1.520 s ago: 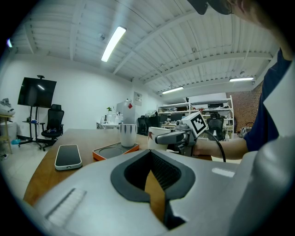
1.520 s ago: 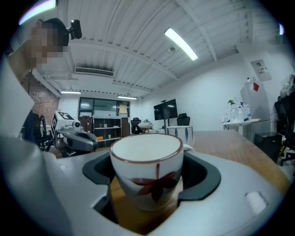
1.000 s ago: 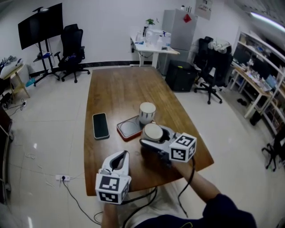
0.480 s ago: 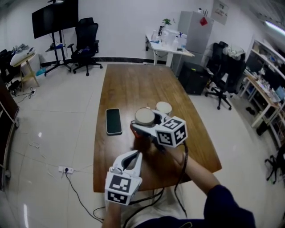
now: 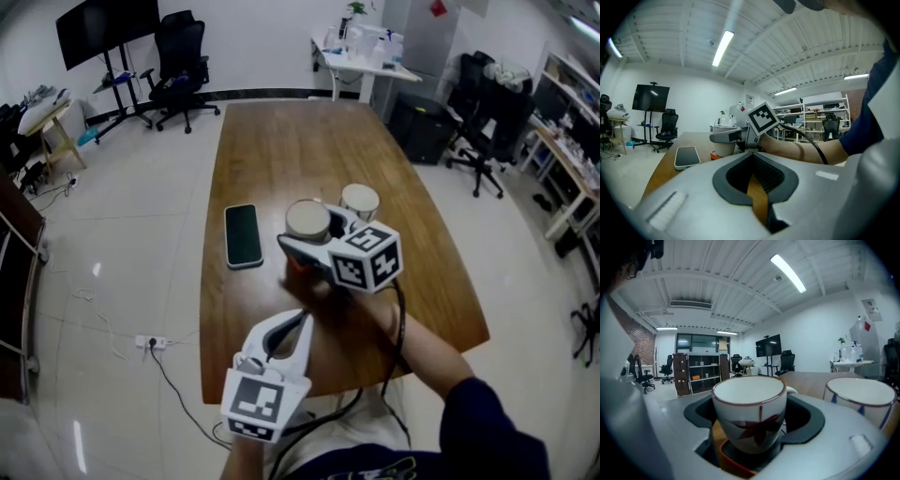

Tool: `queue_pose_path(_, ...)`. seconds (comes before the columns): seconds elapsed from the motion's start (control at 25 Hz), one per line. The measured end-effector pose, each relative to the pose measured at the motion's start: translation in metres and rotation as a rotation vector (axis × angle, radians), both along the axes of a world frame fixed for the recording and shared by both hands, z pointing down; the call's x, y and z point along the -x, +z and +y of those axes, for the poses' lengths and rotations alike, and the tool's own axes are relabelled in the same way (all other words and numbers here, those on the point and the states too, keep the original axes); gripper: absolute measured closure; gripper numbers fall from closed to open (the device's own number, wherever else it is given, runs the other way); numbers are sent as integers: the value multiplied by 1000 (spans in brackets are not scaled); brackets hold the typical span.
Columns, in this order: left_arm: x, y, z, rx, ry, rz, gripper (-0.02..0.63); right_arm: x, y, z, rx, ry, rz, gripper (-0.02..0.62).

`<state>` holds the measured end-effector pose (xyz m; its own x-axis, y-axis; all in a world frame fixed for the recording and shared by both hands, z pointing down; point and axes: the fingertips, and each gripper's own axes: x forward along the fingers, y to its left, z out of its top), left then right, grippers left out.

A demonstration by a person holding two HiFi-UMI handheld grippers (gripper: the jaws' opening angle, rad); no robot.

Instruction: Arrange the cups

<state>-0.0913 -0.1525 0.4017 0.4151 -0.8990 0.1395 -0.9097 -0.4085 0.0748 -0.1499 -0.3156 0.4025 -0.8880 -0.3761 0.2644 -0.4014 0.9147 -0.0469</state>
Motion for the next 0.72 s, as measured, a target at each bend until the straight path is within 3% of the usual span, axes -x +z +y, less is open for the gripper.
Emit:
queue_pose_path(0.28,-2,-2,0,22,2,-1,603,-2,-4,1,-10,4,-36,199)
queue_pose_path(0.56,-2,-1,1,23,3,-4,603,-5,-2,6,-126,20,-29,199)
queue_pose_path(0.72,-3,0,2,20,3,-4,603,-7,2,7,-132,18,-9,198)
